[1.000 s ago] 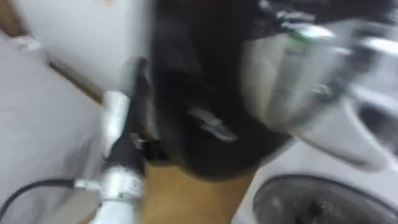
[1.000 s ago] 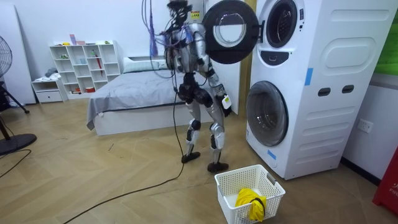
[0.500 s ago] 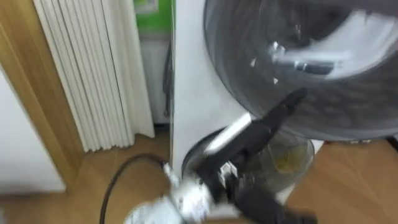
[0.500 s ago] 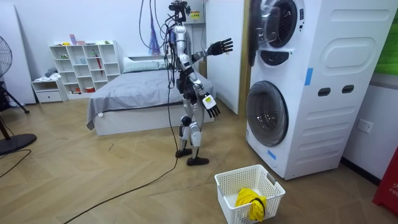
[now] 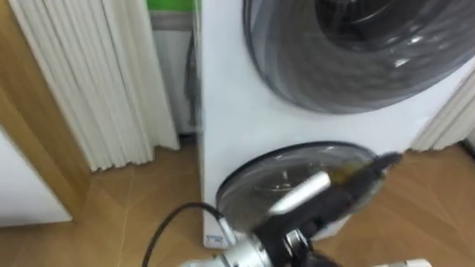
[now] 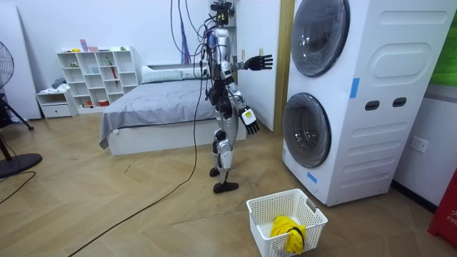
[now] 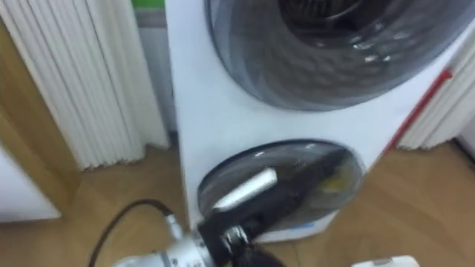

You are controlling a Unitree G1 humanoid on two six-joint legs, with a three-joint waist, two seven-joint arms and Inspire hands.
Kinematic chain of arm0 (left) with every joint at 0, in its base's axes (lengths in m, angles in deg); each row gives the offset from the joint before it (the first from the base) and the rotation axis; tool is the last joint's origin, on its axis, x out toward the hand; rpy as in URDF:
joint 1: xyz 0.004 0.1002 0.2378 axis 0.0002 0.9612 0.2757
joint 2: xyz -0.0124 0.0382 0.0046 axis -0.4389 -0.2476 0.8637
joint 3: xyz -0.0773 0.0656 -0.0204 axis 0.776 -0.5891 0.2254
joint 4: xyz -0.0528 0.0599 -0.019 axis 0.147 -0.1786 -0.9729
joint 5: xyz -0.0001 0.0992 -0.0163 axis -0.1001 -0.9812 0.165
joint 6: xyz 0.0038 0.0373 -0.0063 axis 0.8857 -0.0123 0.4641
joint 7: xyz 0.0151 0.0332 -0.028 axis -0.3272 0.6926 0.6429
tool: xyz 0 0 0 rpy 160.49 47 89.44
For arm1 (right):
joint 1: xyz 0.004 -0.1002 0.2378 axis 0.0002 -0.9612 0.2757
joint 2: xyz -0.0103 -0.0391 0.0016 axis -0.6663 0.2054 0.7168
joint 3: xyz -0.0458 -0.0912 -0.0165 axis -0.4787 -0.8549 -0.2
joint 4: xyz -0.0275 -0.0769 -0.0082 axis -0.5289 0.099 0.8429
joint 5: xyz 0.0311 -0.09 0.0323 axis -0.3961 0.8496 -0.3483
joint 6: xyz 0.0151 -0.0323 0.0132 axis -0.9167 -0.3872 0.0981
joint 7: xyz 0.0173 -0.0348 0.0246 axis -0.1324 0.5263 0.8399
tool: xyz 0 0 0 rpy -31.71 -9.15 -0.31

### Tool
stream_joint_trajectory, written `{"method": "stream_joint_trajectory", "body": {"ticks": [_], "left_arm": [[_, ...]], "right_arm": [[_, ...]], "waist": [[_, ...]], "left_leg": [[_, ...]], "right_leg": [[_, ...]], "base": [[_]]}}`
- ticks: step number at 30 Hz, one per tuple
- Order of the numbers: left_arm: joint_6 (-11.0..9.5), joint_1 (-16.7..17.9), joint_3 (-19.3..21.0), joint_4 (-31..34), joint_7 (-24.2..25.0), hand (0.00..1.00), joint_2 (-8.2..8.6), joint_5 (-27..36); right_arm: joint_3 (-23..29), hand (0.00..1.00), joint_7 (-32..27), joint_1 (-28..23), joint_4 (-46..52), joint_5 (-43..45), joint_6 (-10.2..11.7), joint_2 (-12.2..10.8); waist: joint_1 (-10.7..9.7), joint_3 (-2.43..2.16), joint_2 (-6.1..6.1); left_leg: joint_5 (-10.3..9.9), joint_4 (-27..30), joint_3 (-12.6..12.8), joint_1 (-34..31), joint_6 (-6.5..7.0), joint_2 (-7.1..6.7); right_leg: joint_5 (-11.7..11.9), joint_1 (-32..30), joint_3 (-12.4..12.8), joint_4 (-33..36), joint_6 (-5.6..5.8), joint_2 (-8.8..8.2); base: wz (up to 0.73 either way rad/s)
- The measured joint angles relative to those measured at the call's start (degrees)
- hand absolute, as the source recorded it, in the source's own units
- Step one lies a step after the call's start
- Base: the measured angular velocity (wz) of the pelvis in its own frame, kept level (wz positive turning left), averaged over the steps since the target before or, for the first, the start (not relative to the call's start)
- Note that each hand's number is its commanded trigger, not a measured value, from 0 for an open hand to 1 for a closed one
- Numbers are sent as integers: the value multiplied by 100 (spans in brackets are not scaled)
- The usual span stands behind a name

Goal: Pick clothes from washing machine

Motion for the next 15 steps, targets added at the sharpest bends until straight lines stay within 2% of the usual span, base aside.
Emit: {"method": "stream_joint_trajectory", "body": {"ticks": [2, 3, 4, 6, 8, 9, 11, 12, 14, 15], "left_arm": [[-14, -28, -16, -212, 12, 0, 9, -142], [-17, -47, -22, -397, 37, 0, 48, -158], [-19, -64, -15, -474, 50, 0, 61, -157], [-51, -108, -41, -896, 92, 0, 170, -157], [-90, -107, -115, -1204, 95, 0, 182, -165], [-90, -86, -135, -1400, 92, 0, 156, -229], [-157, -56, -108, -1821, 8, 0, 105, -517], [-225, -41, -47, -2248, -120, 0, 44, -758], [-383, 213, 310, -2961, -404, 0, 43, -1187], [-474, 462, 683, -3491, -642, 0, 35, -1507]], "right_arm": [[-2, 0, 39, 44, 90, 28, 7, -18], [-7, 0, 30, 67, 137, 25, 3, -10], [-28, 0, 20, 100, 154, 22, 2, -6], [-158, 0, -2, 153, 171, 25, 2, 5], [-157, 0, 10, 140, 170, 22, -5, 6], [-153, 0, 11, 137, 171, 23, -18, 6], [-143, 0, -9, 101, 171, -41, -20, 11], [-105, 0, -12, 62, 171, -84, -20, 12], [66, 0, -2, -33, 138, -82, -7, -11], [253, 0, -4, -146, 122, -98, -2, -16]], "waist": [[30, 11, 23], [-19, -25, 85], [-62, -17, 109], [-308, -21, 200], [-391, -17, 193], [-385, 3, 169], [-358, 15, 154], [-290, 20, 147], [-172, 23, 146], [-54, 21, 147]], "left_leg": [[-4, -2, -92, 150, -5, -19], [-12, -22, -197, 206, -18, -25], [-12, -52, -218, 242, -20, -26], [15, -269, -255, 468, -63, -2], [29, -375, -256, 606, -84, 22], [29, -402, -261, 654, -85, 27], [29, -402, -269, 682, -85, 45], [29, -403, -269, 690, -86, 50], [27, -406, -271, 694, -91, 59], [13, -406, -272, 706, -114, 70]], "right_leg": [[51, -75, -158, -40, -61, 23], [70, -5, -273, 3, -69, 15], [73, 27, -299, -7, -70, 16], [71, 160, -311, -28, -71, 95], [48, 213, -279, -27, -94, 164], [25, 242, -259, -30, -104, 188], [21, 256, -272, -27, -102, 207], [17, 255, -272, -29, -104, 214], [11, 256, -299, -40, -113, 232], [-1, 255, -340, -44, -133, 243]], "base": [[-67], [-73], [-51], [-16], [-4], [-10], [-7], [-11], [-17], [-14]]}}
